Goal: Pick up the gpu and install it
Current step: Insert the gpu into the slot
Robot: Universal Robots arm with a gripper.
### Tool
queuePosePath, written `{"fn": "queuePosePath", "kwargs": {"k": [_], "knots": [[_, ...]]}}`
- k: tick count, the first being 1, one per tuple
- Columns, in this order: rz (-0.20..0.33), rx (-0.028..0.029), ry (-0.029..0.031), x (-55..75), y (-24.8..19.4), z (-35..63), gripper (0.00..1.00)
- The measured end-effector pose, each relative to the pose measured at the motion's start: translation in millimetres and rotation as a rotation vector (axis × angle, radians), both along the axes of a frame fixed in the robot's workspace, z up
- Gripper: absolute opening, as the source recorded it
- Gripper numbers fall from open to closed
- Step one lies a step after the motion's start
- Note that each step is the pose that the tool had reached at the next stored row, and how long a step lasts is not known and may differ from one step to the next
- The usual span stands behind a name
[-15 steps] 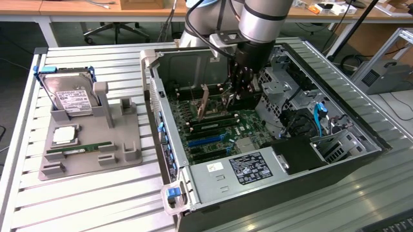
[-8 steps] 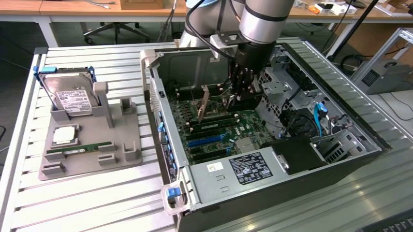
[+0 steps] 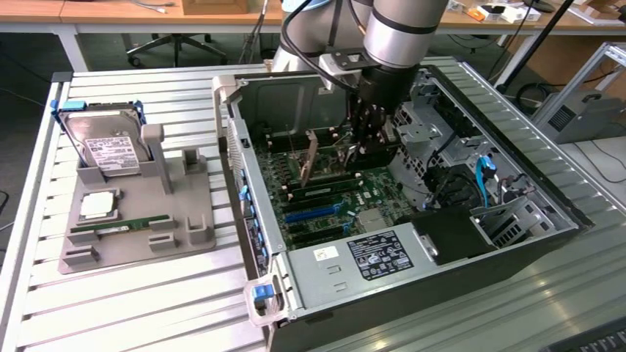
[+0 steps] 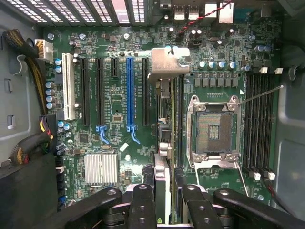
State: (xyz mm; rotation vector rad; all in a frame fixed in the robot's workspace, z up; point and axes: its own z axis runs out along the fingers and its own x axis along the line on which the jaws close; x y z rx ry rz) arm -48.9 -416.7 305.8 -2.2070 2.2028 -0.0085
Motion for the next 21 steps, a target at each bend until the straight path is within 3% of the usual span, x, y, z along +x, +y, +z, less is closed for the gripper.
{"fn": "queuePosePath", "kwargs": {"k": [21], "knots": [[0.0, 0.0, 0.0, 0.0, -9.4, -0.9, 0.27]]}}
